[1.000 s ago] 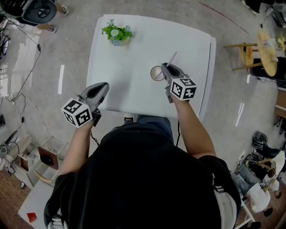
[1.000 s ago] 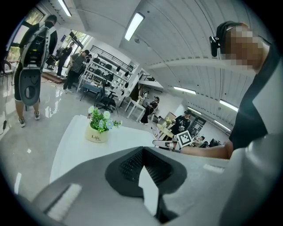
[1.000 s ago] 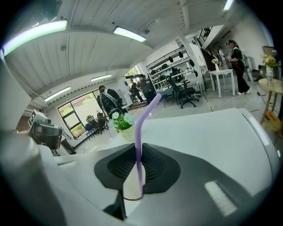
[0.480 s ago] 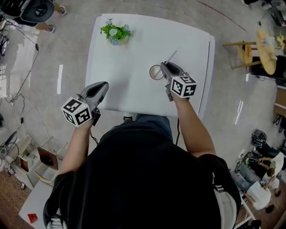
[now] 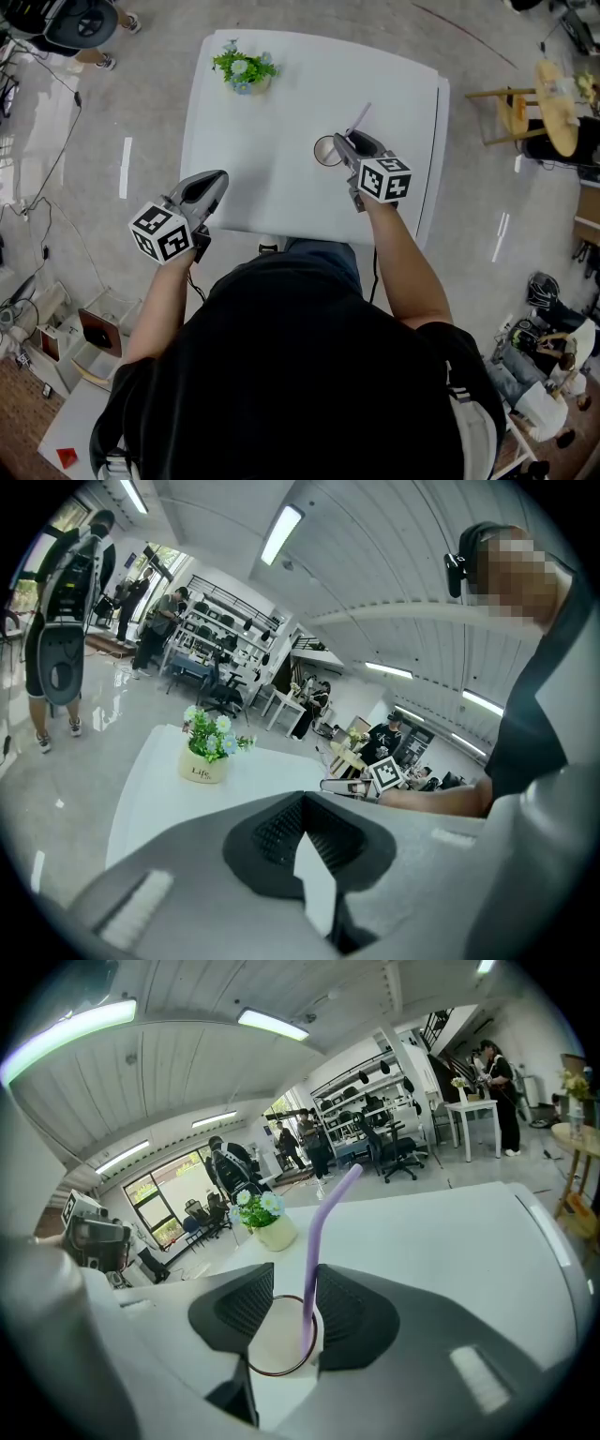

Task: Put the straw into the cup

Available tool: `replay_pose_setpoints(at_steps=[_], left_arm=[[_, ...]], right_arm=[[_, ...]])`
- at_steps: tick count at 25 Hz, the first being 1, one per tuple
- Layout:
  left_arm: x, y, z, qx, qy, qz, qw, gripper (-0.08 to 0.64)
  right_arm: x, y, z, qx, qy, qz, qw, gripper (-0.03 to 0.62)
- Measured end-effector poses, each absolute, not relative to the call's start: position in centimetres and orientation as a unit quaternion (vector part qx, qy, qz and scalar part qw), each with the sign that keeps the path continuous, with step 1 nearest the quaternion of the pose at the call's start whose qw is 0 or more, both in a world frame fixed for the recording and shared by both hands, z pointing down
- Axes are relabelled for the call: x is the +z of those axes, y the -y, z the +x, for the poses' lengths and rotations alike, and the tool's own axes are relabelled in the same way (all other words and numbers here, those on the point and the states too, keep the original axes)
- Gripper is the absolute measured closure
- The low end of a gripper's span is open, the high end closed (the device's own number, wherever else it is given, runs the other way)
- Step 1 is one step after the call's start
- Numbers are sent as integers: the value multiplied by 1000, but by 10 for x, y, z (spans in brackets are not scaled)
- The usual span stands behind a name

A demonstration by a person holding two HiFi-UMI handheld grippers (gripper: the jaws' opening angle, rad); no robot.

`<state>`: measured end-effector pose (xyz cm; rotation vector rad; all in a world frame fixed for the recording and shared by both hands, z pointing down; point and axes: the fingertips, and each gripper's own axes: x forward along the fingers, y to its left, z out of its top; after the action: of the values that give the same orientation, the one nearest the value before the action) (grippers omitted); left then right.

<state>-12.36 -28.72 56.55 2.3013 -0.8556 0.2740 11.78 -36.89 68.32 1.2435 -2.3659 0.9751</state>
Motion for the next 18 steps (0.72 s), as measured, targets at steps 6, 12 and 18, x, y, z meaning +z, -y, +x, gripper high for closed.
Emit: replay_pose_setpoints(at_steps=[6, 12, 18], left_arm=[[557, 284, -124, 100, 330, 882, 322, 560], [547, 281, -127, 92, 334, 887, 306, 560], [539, 272, -131, 92, 327, 891, 301, 560]], right_arm=[[679, 365, 123, 335, 820, 439, 149, 411], [670, 360, 126, 323, 820, 449, 147, 410], [656, 351, 126, 314, 820, 458, 143, 410]])
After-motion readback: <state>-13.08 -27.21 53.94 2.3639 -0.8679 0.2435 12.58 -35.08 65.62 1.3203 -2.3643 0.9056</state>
